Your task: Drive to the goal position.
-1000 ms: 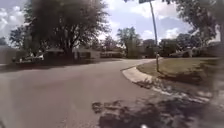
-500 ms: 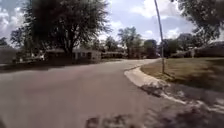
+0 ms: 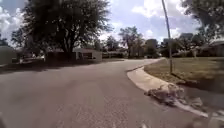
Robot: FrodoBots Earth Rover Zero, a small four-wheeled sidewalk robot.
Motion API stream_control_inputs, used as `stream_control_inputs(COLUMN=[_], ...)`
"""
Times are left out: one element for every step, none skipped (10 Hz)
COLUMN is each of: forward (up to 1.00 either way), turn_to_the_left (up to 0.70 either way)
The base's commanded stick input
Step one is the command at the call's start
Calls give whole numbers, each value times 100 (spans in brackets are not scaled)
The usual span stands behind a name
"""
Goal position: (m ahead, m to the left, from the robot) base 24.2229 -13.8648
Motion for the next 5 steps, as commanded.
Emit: stream_control_inputs(forward=[70, 70, 70, 70, 70], turn_to_the_left=[0, 0, 0, 0, 0])
